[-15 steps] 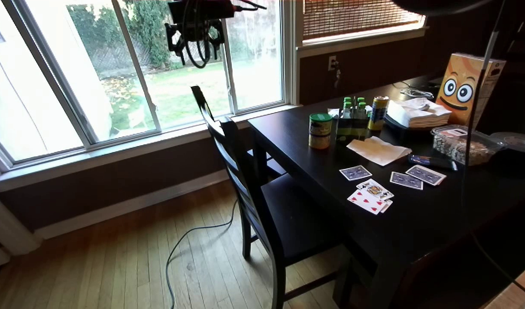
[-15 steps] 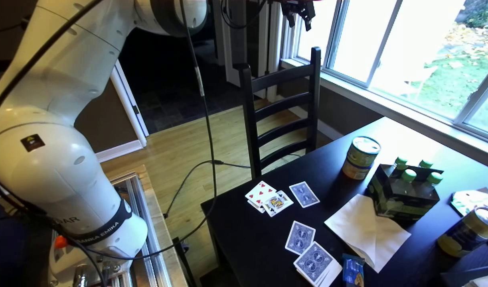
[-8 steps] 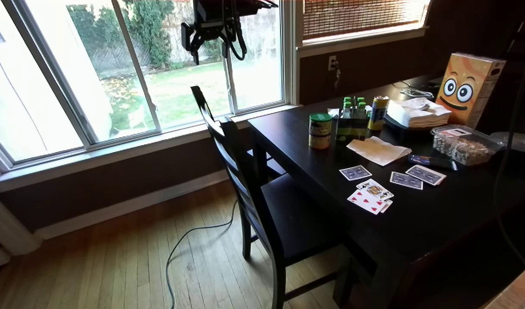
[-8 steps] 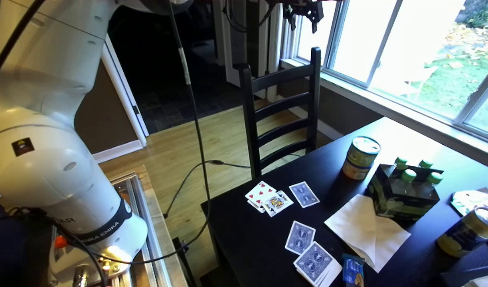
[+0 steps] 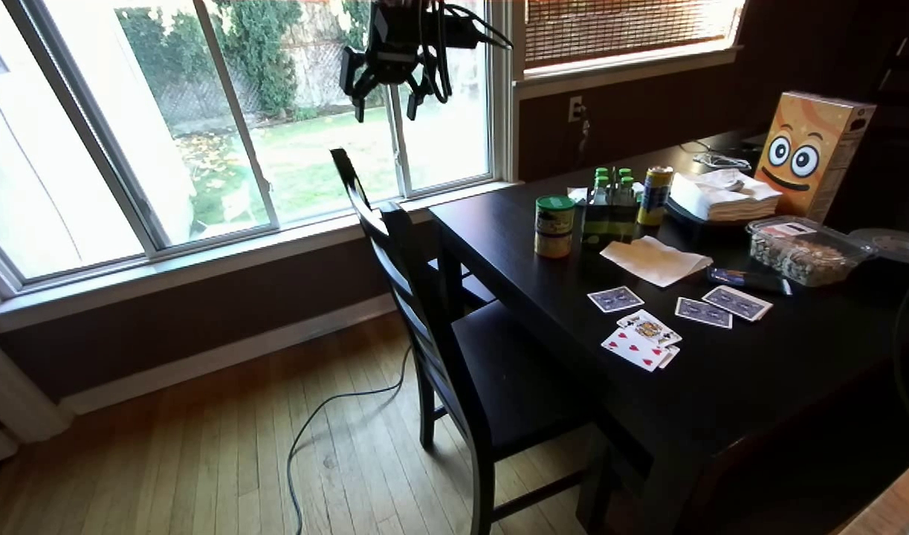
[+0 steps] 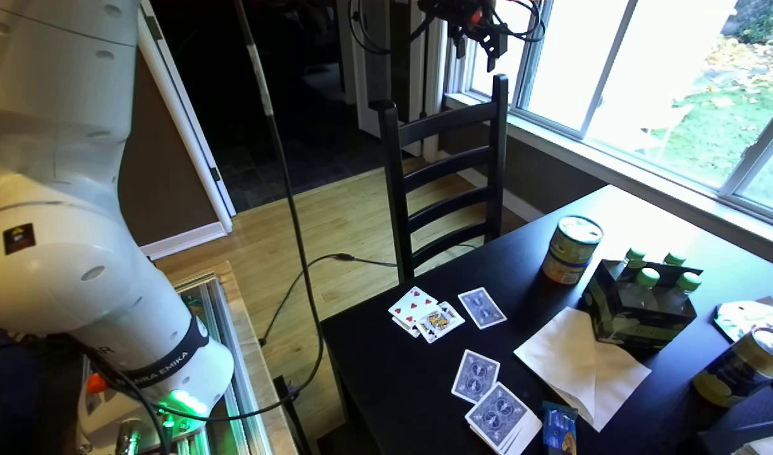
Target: Pull out the chair
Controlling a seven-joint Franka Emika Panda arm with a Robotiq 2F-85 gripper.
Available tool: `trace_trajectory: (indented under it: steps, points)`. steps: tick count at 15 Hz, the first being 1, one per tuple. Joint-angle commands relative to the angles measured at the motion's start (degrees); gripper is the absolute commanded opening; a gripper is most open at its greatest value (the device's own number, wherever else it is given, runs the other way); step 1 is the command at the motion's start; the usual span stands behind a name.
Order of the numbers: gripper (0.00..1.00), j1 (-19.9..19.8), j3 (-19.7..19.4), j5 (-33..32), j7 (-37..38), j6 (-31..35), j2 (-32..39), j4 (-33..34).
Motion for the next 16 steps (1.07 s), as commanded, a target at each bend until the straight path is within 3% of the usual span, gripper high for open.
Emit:
trace_trajectory:
  steps: [1,3,8,10,11,13,16]
  points:
    - [1.0,0.6,-0.7,0.5,-0.2,-0.2,-0.2,-0.2]
    - [1.0,2.3,-0.3,-0.7,-0.4,-10.5,2.2,4.5]
    - [1.0,5.2,-2.5,-6.8,2.9,-27.0,-0.6,2.5]
    - [1.0,6.0,-4.2,-11.5,4.9,-30.4,-1.7,1.4]
    - [0.75,5.7,-4.5,-12.3,5.3,-32.0,-1.9,1.1]
    - [0.66,4.0,-3.8,-10.9,2.3,-32.3,-1.9,-0.2]
    - [0.44,0.7,-2.2,-4.2,-0.8,-24.9,-2.6,-5.9]
